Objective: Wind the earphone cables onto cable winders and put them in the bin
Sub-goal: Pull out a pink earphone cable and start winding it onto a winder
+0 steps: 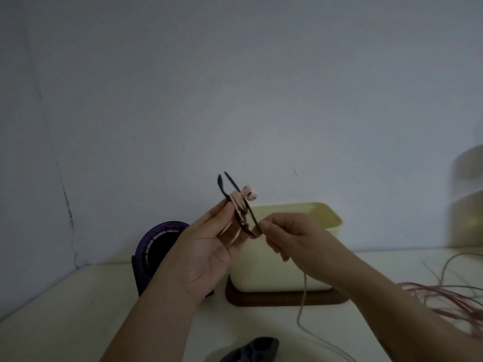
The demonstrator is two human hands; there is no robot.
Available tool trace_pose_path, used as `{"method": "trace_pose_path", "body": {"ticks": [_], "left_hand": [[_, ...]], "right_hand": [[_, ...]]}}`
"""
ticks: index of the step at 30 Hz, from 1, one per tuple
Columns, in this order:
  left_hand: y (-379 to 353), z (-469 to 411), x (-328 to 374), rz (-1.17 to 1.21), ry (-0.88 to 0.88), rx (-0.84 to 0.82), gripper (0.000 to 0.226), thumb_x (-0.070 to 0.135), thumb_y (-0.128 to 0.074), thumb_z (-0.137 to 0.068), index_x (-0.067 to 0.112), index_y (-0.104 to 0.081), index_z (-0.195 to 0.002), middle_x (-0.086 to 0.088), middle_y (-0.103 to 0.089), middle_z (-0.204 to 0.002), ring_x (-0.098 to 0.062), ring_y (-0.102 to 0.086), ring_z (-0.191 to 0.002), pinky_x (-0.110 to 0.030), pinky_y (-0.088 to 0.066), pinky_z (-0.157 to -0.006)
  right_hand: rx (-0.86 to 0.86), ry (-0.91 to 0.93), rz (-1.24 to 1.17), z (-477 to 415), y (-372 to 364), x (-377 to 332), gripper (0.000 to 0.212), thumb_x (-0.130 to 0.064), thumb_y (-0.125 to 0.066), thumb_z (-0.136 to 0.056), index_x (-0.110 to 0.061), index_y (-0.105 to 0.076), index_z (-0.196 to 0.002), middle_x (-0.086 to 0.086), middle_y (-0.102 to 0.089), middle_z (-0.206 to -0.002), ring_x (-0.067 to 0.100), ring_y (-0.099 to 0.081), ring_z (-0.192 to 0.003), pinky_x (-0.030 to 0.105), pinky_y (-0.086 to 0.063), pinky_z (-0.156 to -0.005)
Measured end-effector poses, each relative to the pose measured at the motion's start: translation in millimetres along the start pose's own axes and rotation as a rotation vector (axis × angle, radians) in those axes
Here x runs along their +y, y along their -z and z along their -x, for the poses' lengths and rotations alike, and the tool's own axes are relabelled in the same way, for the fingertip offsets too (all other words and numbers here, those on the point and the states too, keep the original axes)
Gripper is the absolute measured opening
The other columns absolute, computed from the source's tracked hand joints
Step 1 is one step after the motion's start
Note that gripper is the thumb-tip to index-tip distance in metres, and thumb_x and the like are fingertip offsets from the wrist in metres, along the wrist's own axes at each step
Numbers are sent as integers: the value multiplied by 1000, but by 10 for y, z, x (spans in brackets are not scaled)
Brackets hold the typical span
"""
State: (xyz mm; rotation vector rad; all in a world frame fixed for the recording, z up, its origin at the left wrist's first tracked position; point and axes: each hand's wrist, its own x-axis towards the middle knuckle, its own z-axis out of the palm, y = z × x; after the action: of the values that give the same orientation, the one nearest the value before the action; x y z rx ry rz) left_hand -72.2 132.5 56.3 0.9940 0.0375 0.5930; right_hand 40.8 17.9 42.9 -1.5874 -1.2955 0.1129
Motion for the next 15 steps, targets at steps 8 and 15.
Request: {"method": "trace_pose_path", "body": {"ticks": [8, 15], "left_hand": [[105, -45, -20, -113, -110, 106, 38, 14, -61, -76, 6, -68, -113, 0, -73, -93, -4, -66, -71, -20, -57, -63], [90, -26, -82, -758, -225, 158, 16, 7, -65, -86, 16, -69, -100, 2, -75, -92, -12, -71, -86, -22, -56, -73]], "right_hand": [[-59, 77, 371, 116, 29, -259, 26, -32, -49, -97, -17, -70, -99, -9, -47, -53, 1, -43, -51, 13, -35, -53], [34, 157, 406, 160, 223, -410, 31, -36, -47, -94, -16, -69, -83, -19, -48, -51, 3, -43, -46, 13, -34, -48]]}}
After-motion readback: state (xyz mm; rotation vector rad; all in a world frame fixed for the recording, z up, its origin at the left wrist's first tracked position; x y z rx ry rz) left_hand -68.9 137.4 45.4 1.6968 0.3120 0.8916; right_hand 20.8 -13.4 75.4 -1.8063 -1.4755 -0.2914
